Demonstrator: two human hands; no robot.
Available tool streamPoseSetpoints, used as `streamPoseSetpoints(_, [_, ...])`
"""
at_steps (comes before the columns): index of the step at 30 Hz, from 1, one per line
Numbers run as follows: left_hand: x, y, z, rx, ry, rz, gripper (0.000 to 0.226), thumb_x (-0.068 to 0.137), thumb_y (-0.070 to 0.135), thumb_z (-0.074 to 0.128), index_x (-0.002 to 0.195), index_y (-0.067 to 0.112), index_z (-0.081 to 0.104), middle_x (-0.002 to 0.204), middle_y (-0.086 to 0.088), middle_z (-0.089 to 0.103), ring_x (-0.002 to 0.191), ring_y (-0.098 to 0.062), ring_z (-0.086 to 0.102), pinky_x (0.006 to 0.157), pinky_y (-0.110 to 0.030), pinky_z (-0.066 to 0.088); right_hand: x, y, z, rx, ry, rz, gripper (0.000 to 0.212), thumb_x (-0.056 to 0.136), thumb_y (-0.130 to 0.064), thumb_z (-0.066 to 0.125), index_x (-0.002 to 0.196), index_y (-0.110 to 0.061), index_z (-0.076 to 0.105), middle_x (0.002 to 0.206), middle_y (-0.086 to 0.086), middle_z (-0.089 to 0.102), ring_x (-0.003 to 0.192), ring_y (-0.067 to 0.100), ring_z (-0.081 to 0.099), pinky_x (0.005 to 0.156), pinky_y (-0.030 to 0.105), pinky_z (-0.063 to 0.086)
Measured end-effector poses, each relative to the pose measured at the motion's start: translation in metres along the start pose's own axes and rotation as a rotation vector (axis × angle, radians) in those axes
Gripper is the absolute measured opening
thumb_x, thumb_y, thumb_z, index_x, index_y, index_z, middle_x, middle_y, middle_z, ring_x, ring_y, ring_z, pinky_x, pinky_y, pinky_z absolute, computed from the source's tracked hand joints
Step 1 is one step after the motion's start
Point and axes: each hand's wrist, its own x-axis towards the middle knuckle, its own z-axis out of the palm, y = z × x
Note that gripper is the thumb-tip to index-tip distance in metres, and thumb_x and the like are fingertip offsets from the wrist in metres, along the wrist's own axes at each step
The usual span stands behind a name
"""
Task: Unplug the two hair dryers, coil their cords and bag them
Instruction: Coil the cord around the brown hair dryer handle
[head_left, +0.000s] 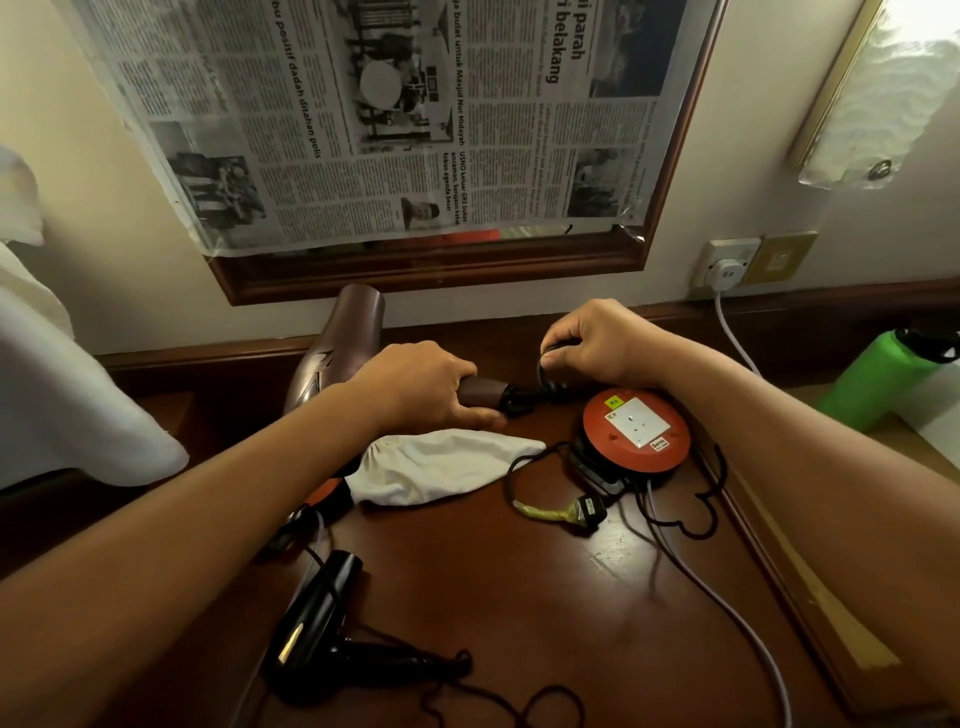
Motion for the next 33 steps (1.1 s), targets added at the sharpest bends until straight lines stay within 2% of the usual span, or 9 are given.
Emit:
streamPoseSetpoints(5, [0.007,0.002,0.007,0.008,-0.038,-0.053,0.068,0.075,0.083,0.041,0.101,0.023,0.060,0.073,0.010,0.052,0.070,-0.010,0.051,0.063,-0.030,0.045,-0.006,-0.007,0.004,-0.086,0.064,-0.052,0.015,0.091,-0.021,0.062,0.099,-0.016,0.074,0.092,-0.005,0.069,0.086,0.011,0.062,0.080,0.025,0.049])
streamPoseSetpoints(10, [0.015,0.005,0.019,-0.031,-0.070,-0.109,0.070,0.076,0.083,0.039,0.103,0.022,0.059,0.075,0.008,0.050,0.071,-0.012,0.050,0.061,-0.030,0.040,-0.016,-0.011,0.012,-0.085,0.093,-0.034,0.014,0.092,-0.019,0.060,0.097,-0.016,0.073,0.085,-0.004,0.067,0.081,0.013,0.063,0.073,0.025,0.051])
streamPoseSetpoints(15, [0.021,0.006,0.031,-0.051,-0.036,-0.172,0.069,0.075,0.085,0.038,0.096,0.022,0.059,0.077,0.007,0.052,0.070,-0.013,0.049,0.062,-0.032,0.040,-0.031,-0.012,0.027,-0.039,0.187,0.039,0.020,0.094,-0.024,0.056,0.093,-0.013,0.073,0.084,0.004,0.070,0.079,0.020,0.065,0.074,0.040,0.056])
streamPoseSetpoints(18, [0.023,0.003,0.033,-0.049,-0.028,-0.208,0.073,0.074,0.086,0.037,0.100,0.021,0.060,0.085,0.004,0.057,0.076,-0.016,0.053,0.067,-0.034,0.045,-0.043,-0.018,0.039,0.122,0.246,0.103,0.027,0.098,-0.021,0.046,0.097,-0.008,0.069,0.084,0.008,0.068,0.077,0.024,0.063,0.070,0.040,0.054])
streamPoseSetpoints(20, [0.023,0.000,0.033,-0.043,-0.032,-0.224,0.074,0.074,0.086,0.037,0.101,0.021,0.059,0.089,0.003,0.059,0.080,-0.017,0.054,0.071,-0.036,0.048,-0.048,-0.020,0.049,0.303,0.230,0.190,0.026,0.099,-0.014,0.040,0.100,-0.009,0.066,0.072,0.003,0.059,0.062,0.018,0.052,0.054,0.033,0.043])
streamPoseSetpoints(22, [0.023,-0.002,0.033,-0.027,-0.041,-0.229,0.073,0.074,0.086,0.037,0.102,0.022,0.058,0.092,0.003,0.060,0.081,-0.018,0.055,0.073,-0.037,0.049,-0.050,-0.020,0.058,0.443,0.207,0.262,0.025,0.096,-0.009,0.038,0.099,-0.015,0.062,0.066,-0.001,0.051,0.054,0.011,0.042,0.048,0.026,0.032])
streamPoseSetpoints(25, [0.022,-0.003,0.033,-0.021,-0.048,-0.242,0.071,0.076,0.084,0.038,0.102,0.022,0.057,0.092,0.003,0.058,0.082,-0.017,0.054,0.071,-0.035,0.047,-0.054,-0.020,0.065,0.587,0.158,0.348,0.023,0.093,-0.006,0.040,0.098,-0.018,0.058,0.068,0.003,0.054,0.052,0.011,0.043,0.044,0.022,0.034])
streamPoseSetpoints(28, [0.019,-0.004,0.033,-0.019,-0.049,-0.250,0.069,0.075,0.085,0.038,0.098,0.022,0.057,0.090,0.004,0.057,0.081,-0.017,0.054,0.070,-0.035,0.048,-0.060,-0.020,0.075,0.805,0.097,0.365,0.020,0.099,-0.007,0.040,0.101,-0.010,0.060,0.069,0.006,0.056,0.048,0.012,0.045,0.044,0.023,0.038])
streamPoseSetpoints(33, [0.014,-0.004,0.041,0.019,-0.039,-0.223,0.071,0.075,0.086,0.034,0.096,0.024,0.059,0.091,0.003,0.062,0.080,-0.016,0.057,0.073,-0.037,0.051,-0.070,-0.013,0.092,0.866,0.010,0.385,0.029,0.102,-0.018,0.043,0.087,-0.005,0.064,0.062,0.004,0.058,0.046,0.014,0.048,0.050,0.030,0.047])
